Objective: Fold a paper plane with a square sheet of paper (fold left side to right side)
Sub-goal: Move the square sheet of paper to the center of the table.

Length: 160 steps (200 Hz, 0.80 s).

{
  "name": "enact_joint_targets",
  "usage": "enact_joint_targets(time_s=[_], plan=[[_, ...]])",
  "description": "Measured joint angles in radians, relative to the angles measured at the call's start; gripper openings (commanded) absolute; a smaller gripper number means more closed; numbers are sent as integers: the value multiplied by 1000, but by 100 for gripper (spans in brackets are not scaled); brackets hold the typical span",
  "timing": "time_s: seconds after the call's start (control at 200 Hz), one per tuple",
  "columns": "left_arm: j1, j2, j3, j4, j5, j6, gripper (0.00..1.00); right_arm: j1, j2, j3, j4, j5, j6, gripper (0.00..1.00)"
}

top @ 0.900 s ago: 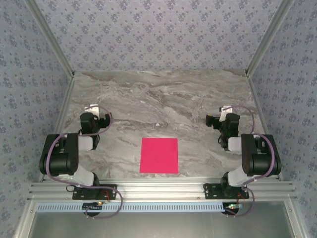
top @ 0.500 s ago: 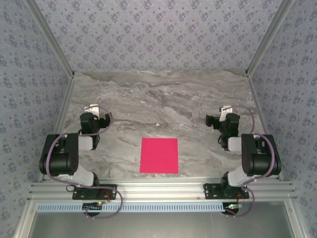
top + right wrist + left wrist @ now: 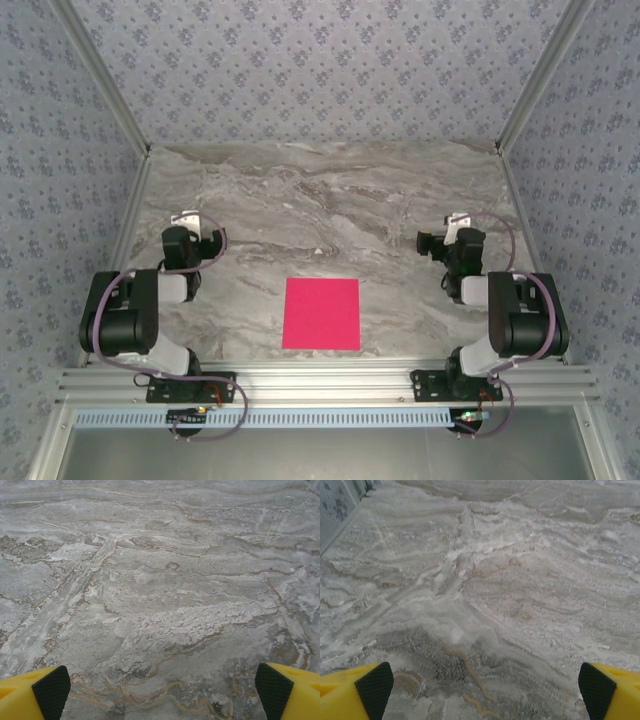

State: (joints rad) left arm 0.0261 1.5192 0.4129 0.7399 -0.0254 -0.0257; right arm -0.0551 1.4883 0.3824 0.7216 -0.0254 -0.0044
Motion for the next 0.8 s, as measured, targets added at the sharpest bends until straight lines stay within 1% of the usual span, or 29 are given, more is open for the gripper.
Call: enact_joint_targets(time_s=[0.075,0.18,0.26,0.32,0.35,0.44,0.515,0.615,0.69,0.745,0.799], plan=[[0,-67,9,-77,-23,-14,98,-5,-81,31,-108,10,16,100],[0,-234,10,-165,-50,-58,98,3,-261,82,-265,1,50,100],[0,-374,10,-217,-31,-119,98,50,-393,134,-390,-18,78,100],[0,-465,18,-288,7,-178,98,125,-467,176,-490,-28,101,100],[0,-508,26,-334,31,-219,98,178,-496,197,-542,-32,117,100],[-1,-610,42,-457,125,-370,98,372,-542,245,-697,-40,185,100],[-19,-671,37,-531,202,-509,98,529,-534,265,-807,-31,251,100],[-104,-735,-6,-612,278,-653,98,746,-448,289,-954,10,333,100],[-152,-763,-35,-679,319,-721,98,891,-327,340,-1065,51,373,100],[-161,-777,-44,-731,331,-751,98,991,-213,405,-1152,80,393,100],[-162,-794,-44,-776,332,-771,98,1065,-95,487,-1227,106,406,100]])
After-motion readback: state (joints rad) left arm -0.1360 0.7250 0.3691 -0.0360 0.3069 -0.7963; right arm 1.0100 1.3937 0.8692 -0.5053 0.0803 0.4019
